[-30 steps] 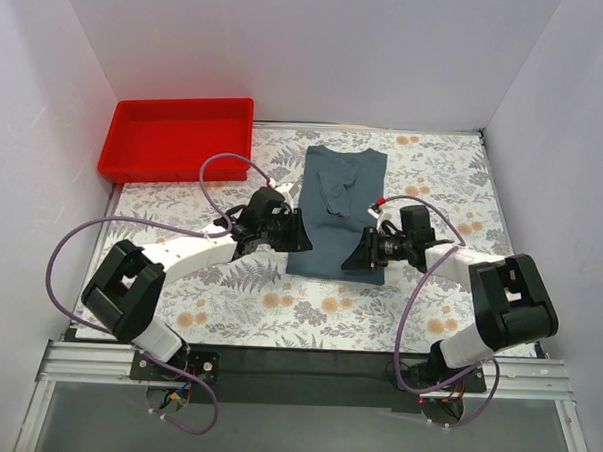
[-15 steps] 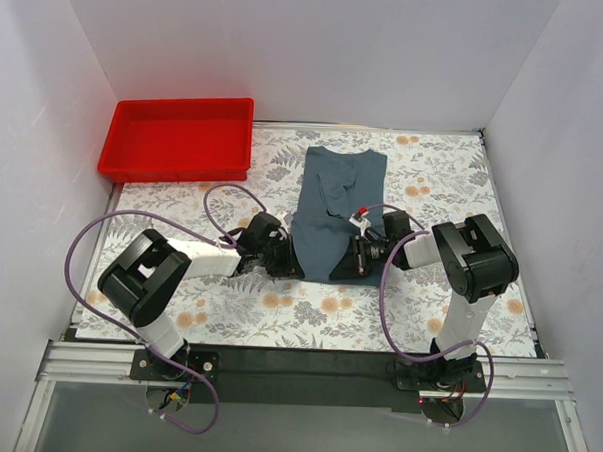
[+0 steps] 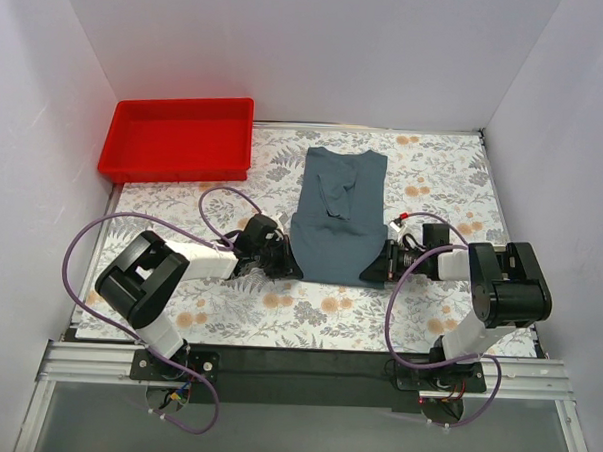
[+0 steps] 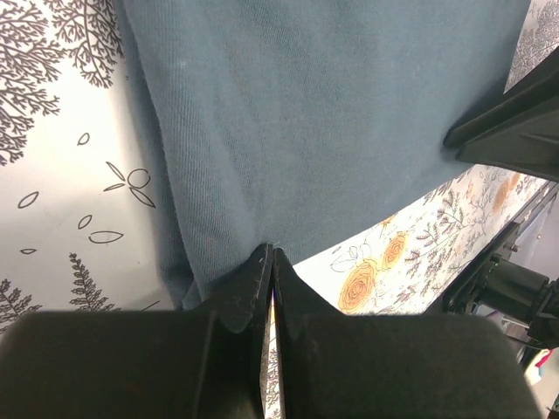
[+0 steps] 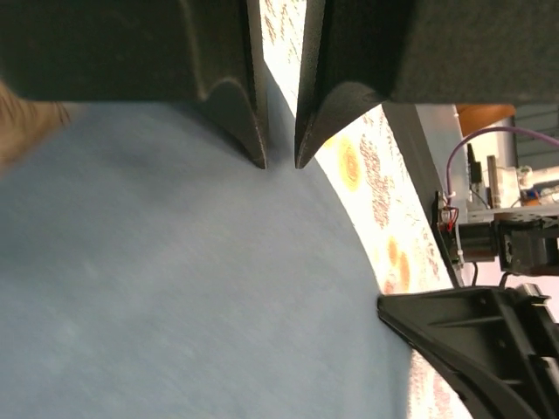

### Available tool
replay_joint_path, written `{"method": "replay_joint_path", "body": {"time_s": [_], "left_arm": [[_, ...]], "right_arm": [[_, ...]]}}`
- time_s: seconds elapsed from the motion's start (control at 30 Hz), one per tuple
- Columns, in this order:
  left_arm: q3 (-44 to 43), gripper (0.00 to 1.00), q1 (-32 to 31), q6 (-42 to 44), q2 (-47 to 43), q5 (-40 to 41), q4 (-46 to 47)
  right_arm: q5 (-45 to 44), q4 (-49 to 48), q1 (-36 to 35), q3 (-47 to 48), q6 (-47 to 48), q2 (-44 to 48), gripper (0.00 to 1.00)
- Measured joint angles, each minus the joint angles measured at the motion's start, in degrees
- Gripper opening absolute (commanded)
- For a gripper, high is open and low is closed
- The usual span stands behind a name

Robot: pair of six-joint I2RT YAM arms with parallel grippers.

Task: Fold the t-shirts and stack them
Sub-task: Fold the tshirt

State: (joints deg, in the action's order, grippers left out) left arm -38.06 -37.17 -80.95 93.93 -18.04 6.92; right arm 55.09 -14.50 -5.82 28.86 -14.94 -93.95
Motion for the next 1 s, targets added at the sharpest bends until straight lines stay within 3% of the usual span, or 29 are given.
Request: {"method": "replay_joint_path", "body": {"time_s": [0.43,0.7,0.83,1.0], "left_arm": [[1.0,0.05,0.3,-2.9,-1.4,-0.9,-2.8],[5.9,0.06,-1.6,-7.2,-7.3,-2.4,-8.0],[7.6,0.12,-3.1,-8.5,-12.3,-0.3,-14.0],[5.2,0.43,-3.8,-8.7,-18.3,6.0,-23.9]], "right_arm": [[0.3,1.1,2.3,-2.4,0.3,-0.3,0.22],[-3.5,4.1,0.9,-4.9,-0.3,5.0,0.22],[-6.5,8.1,-0.8,-5.3,-0.3,8.7,0.24],[-15.4,20.5,-4.1,-2.8,0.1,17.4,0.3]]}}
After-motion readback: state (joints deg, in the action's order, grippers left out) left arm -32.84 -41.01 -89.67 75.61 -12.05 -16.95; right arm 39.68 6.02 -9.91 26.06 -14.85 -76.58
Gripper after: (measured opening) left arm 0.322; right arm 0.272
